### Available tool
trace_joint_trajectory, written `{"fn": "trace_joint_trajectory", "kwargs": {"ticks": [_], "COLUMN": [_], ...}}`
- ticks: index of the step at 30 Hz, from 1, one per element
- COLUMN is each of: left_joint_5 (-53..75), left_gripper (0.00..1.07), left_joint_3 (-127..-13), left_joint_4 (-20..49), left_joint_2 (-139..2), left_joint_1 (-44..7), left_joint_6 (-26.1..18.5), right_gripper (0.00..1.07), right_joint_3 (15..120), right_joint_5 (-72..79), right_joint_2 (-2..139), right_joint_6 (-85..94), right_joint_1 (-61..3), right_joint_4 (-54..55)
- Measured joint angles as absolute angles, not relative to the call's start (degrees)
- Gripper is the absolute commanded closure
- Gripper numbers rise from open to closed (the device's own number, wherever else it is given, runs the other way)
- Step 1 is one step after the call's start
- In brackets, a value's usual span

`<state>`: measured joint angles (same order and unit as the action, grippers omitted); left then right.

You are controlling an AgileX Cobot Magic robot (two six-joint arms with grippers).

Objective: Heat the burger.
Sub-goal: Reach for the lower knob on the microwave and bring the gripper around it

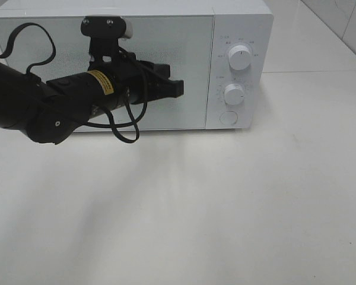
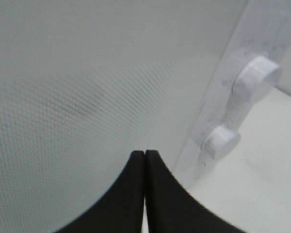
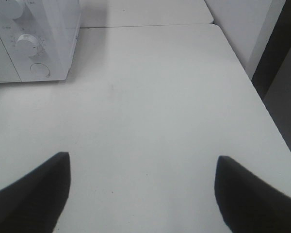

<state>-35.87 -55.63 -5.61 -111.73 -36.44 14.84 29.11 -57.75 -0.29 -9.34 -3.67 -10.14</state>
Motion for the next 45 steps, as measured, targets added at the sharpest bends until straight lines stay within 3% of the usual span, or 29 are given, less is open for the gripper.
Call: {"fn": "trace_joint_trajectory", "kwargs": {"ticks": [1,2,3,4,5,6,8,25,39,45], "left_joint_5": [-35.87,-30.65,-30.65,-28.59,-23.20,-23.20,-16.44,18.96,45.26,51.28], "left_gripper": [0.99,0.81,0.81,0.68,0.37,0.37,0.04,0.07,0.07,0.07], "left_joint_3": [-55.63,-54.95,-54.95,-54.66,-54.32,-54.32,-54.20,-54.20,-54.20,-54.20], "left_joint_4": [-5.61,-5.61,-5.61,-5.61,-5.73,-5.73,-5.79,-4.13,-2.81,-2.58], "left_joint_2": [-111.73,-110.41,-110.41,-109.84,-108.23,-108.23,-106.34,-94.54,-88.46,-86.34], "left_joint_1": [-36.44,-37.47,-37.47,-37.93,-39.13,-39.13,-40.62,-42.06,-42.06,-37.76], "left_joint_6": [14.84,14.90,14.90,14.90,14.90,14.90,15.01,15.24,12.43,9.85], "right_gripper": [0.31,0.31,0.31,0.31,0.31,0.31,0.31,0.31,0.31,0.31], "right_joint_3": [29.11,29.11,29.11,29.11,29.11,29.11,29.11,29.11,29.11,29.11], "right_joint_5": [-57.75,-57.75,-57.75,-57.75,-57.75,-57.75,-57.75,-57.75,-57.75,-57.75], "right_joint_2": [-0.29,-0.29,-0.29,-0.29,-0.29,-0.29,-0.29,-0.29,-0.29,-0.29], "right_joint_6": [-9.34,-9.34,-9.34,-9.34,-9.34,-9.34,-9.34,-9.34,-9.34,-9.34], "right_joint_1": [-3.67,-3.67,-3.67,-3.67,-3.67,-3.67,-3.67,-3.67,-3.67,-3.67], "right_joint_4": [-10.14,-10.14,-10.14,-10.14,-10.14,-10.14,-10.14,-10.14,-10.14,-10.14]}}
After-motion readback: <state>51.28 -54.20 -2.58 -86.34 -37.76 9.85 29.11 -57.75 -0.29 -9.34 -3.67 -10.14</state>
